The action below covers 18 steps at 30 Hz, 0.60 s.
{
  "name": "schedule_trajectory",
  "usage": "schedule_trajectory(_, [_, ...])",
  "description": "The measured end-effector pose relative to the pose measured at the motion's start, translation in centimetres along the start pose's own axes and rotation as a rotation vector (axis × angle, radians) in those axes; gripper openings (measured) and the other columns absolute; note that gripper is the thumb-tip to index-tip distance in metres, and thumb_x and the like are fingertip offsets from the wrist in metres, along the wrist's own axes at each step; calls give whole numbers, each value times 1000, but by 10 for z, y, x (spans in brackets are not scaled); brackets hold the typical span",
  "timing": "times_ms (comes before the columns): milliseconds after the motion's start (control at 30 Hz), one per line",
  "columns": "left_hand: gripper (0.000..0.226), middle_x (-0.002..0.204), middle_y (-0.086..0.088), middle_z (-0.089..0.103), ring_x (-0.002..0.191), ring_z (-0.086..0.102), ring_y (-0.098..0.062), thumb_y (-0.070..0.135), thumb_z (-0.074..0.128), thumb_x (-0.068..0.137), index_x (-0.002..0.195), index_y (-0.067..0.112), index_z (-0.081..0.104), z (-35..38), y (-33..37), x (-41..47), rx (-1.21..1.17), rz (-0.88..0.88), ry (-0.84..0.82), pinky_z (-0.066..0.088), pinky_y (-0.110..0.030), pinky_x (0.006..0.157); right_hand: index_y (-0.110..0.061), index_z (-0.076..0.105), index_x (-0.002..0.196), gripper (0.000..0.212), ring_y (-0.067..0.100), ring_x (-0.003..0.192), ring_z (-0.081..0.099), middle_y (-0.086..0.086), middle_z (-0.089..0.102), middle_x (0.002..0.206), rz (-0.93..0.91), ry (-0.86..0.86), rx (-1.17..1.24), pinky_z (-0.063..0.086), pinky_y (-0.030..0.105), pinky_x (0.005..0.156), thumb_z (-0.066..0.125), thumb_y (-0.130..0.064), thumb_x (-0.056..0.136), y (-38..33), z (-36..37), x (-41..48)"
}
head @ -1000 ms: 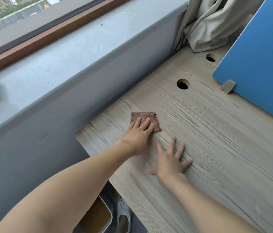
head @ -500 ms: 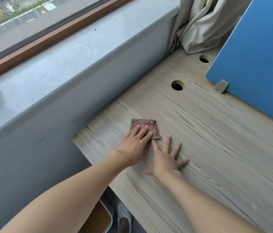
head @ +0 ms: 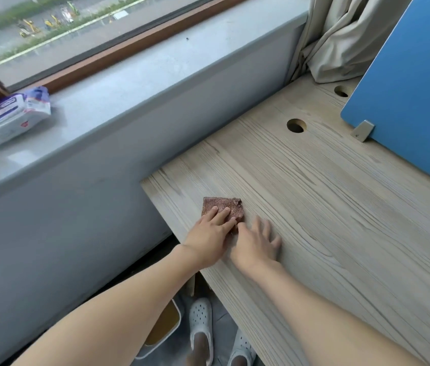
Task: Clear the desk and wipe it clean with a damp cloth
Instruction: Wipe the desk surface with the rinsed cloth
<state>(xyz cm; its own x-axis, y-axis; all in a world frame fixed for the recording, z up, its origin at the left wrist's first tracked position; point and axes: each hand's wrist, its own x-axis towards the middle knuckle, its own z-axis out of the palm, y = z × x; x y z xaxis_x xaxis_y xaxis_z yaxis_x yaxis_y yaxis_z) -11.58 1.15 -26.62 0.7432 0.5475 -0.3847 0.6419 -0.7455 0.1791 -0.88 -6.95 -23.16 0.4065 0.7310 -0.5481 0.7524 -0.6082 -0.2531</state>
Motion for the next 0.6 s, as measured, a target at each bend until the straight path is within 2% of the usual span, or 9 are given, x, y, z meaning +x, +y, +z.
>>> schedule_trajectory(100, [56,166,-4,13,153,7,-30,35,43,104,156,24,26,14,3,-22,-13,1,18,14,-43,123,-29,44,140,43,32,153,-1,5,12,164,-13,16,9,12,59,118,50,-33,97,1,11,-17])
schedule_trajectory(300, [48,160,-2,31,149,22,-29,28,50,100,148,27,44,34,9,-57,-122,7,128,23,-43,120,-29,57,129,34,26,134,29,3,36,143,-9,131,46,29,45,107,43,-46,102,0,33,-48])
schedule_trajectory(367, [41,153,-2,44,144,33,-30,27,52,98,139,27,57,38,13,-71,-180,7,189,34,-46,113,-31,58,126,33,25,129,32,3,40,137,22,135,60,31,43,104,41,-49,102,-2,44,-58])
schedule_trajectory(433, [40,138,0,59,132,47,-30,36,46,91,120,25,72,41,20,-89,-260,-15,282,46,-48,95,-32,58,120,30,25,128,32,2,41,134,43,140,71,32,40,103,41,-49,102,-3,56,-69])
schedule_trajectory(500, [43,124,4,67,120,54,-27,40,41,87,104,23,77,48,21,-109,-344,-16,384,50,-47,83,-32,57,117,27,25,126,33,1,43,131,38,169,61,33,39,100,40,-47,103,-7,69,-83])
schedule_trajectory(600, [27,112,12,70,108,56,-14,16,51,91,101,21,75,54,16,-133,-520,-45,451,49,-42,85,-28,57,116,25,24,123,37,0,49,127,-24,243,84,34,38,97,39,-40,105,-20,89,-101])
